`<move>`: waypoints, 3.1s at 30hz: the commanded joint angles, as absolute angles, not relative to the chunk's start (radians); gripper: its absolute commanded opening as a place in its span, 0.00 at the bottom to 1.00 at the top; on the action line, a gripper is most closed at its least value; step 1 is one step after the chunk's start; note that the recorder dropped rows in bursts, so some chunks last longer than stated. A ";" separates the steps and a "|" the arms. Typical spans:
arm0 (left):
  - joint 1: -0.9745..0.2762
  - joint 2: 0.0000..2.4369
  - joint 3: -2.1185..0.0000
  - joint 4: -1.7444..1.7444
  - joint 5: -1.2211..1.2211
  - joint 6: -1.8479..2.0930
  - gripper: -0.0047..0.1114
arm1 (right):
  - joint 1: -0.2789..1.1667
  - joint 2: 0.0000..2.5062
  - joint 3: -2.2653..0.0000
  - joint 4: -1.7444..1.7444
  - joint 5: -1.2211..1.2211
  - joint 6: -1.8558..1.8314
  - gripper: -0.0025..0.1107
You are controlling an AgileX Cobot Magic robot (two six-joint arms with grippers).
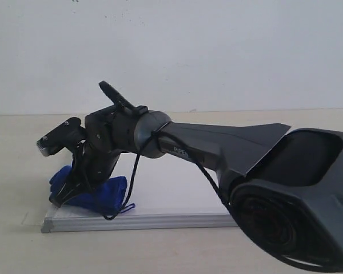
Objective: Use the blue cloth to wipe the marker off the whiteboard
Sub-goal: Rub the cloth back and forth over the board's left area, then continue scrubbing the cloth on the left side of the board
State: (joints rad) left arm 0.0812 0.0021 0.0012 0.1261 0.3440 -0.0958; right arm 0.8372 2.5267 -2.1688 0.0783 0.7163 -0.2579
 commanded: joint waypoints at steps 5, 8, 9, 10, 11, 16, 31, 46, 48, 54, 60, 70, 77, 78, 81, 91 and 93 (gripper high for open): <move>0.076 0.000 0.000 0.118 0.338 -0.095 0.07 | 0.685 2.544 -2.222 -0.020 0.758 -0.131 0.03; 0.076 0.000 0.000 0.118 0.338 -0.095 0.07 | 0.644 2.544 -2.222 -0.060 0.773 -0.053 0.02; 0.076 0.000 0.000 0.118 0.338 -0.095 0.07 | 0.637 2.544 -2.222 -0.064 0.782 -0.046 0.02; 0.076 0.000 0.000 0.118 0.338 -0.095 0.07 | 0.637 2.544 -2.222 -0.064 0.790 -0.043 0.02; 0.076 0.000 0.000 0.118 0.338 -0.095 0.07 | 0.639 2.544 -2.222 -0.059 0.792 -0.043 0.02; 0.076 0.000 0.000 0.118 0.338 -0.095 0.07 | 0.700 2.551 -2.222 0.080 0.783 -0.162 0.02; 0.076 0.000 0.000 0.118 0.338 -0.095 0.07 | 0.722 2.582 -2.226 -0.153 0.783 -0.066 0.02; 0.076 0.000 0.000 0.118 0.338 -0.095 0.07 | 0.829 2.581 -2.248 0.212 0.769 -0.343 0.02; 0.076 0.000 0.000 0.118 0.338 -0.095 0.07 | 0.834 2.583 -2.280 0.221 0.755 -0.372 0.02; 0.076 0.000 0.000 0.118 0.338 -0.095 0.07 | 0.745 2.596 -2.287 0.069 0.740 -0.271 0.02; 0.076 0.000 0.000 0.118 0.338 -0.095 0.07 | 0.696 2.600 -2.293 -0.117 0.821 -0.105 0.02; 0.076 0.000 0.000 0.118 0.338 -0.095 0.07 | 0.806 2.606 -2.332 0.035 0.871 -0.273 0.02; 0.076 0.000 0.000 0.118 0.338 -0.095 0.07 | 0.706 2.632 -2.352 -0.093 0.908 -0.121 0.02; 0.076 0.000 0.000 0.118 0.338 -0.095 0.07 | 0.706 2.641 -2.352 -0.093 0.925 -0.121 0.02; 0.076 0.000 0.000 0.118 0.338 -0.095 0.07 | 0.730 2.649 -2.352 -0.052 0.959 -0.175 0.02; 0.076 0.000 0.000 0.118 0.338 -0.095 0.07 | 0.861 2.649 -2.409 0.000 0.976 -0.319 0.02; 0.076 0.000 0.000 0.118 0.338 -0.095 0.07 | 0.858 2.649 -2.409 0.021 0.947 -0.324 0.02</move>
State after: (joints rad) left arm 0.0812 0.0021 0.0012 0.1261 0.3440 -0.0958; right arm 0.8485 2.6301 -2.4105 -0.0387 0.9410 -0.3027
